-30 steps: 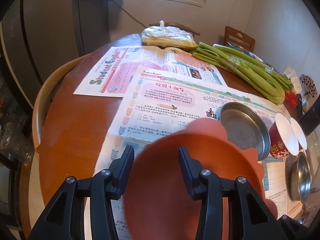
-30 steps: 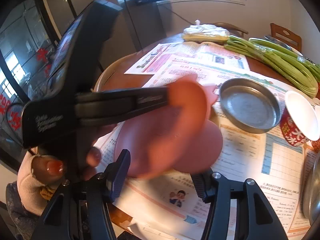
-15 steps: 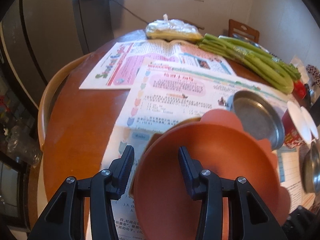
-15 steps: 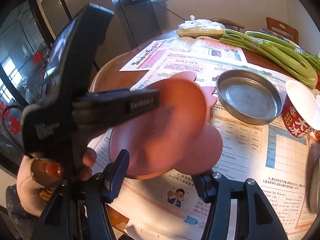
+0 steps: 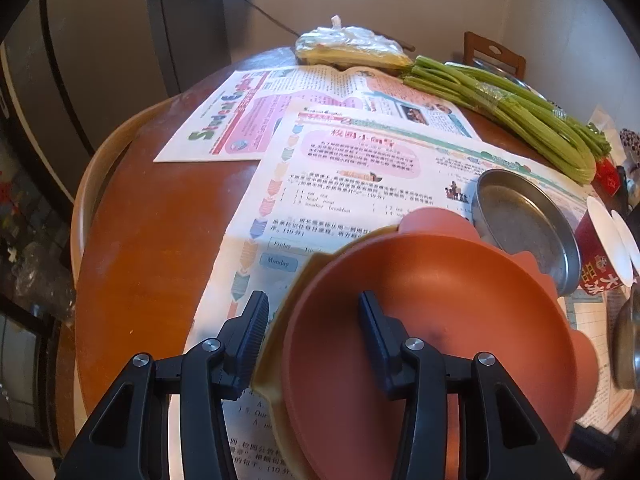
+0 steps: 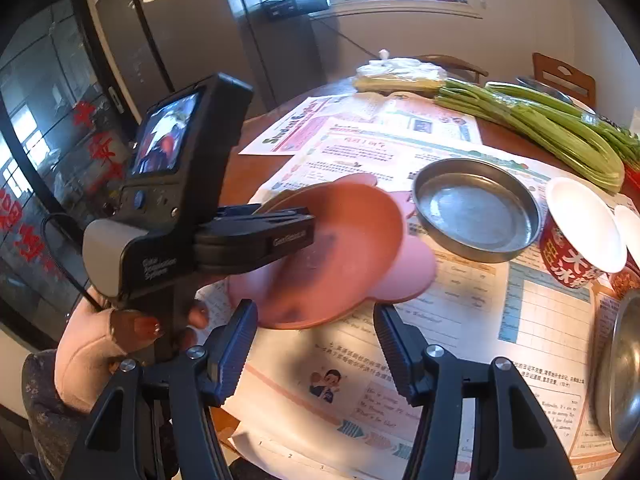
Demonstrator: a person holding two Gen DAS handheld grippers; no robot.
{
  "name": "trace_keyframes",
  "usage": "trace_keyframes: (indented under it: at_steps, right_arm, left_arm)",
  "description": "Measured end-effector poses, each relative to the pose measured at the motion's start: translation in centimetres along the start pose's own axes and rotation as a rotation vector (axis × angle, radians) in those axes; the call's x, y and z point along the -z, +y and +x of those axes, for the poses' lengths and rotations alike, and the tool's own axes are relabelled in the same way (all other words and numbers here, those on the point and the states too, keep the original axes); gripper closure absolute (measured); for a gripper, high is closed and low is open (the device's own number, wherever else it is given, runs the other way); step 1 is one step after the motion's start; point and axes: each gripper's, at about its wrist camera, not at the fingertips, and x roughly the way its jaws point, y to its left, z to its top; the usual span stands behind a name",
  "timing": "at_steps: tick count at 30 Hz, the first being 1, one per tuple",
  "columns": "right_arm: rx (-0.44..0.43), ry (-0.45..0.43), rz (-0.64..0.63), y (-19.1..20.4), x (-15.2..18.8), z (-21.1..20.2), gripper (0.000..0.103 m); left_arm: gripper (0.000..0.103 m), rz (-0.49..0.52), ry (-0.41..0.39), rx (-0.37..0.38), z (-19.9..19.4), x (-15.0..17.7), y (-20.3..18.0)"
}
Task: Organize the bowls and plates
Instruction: 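Lower the orange plate onto the yellow shell plate and open the left tool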
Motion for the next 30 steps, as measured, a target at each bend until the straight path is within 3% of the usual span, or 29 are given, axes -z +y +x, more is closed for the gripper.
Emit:
trace_keyframes:
  at_steps: [4,9,20,30]
  right_arm:
    - [0.0,0.019,-0.058,1.4,0.5,0.4,0.043]
    - [-0.018,0.03,-0.037,1.0,0.7,0.5,0.043]
    - [-0.021,-0.009,-0.028,0.4,1.2,-1.2,0.043]
    - [0.003,-0.069,0.015,-1.3,1.0,-3.0,0.043]
  left_arm:
    - [0.054,-0.029,-0.019,0.02,-1.3,0.4,0.5]
    - [0.054,0.009,-0.021,0.013,-2.0,1.1,0.1]
    - [0.055,-0.006,-0.009,-0.009,-1.5,1.4,0.9]
    - [0.052,-0.044,-0.055,0.028,-4.5,1.8,1.4]
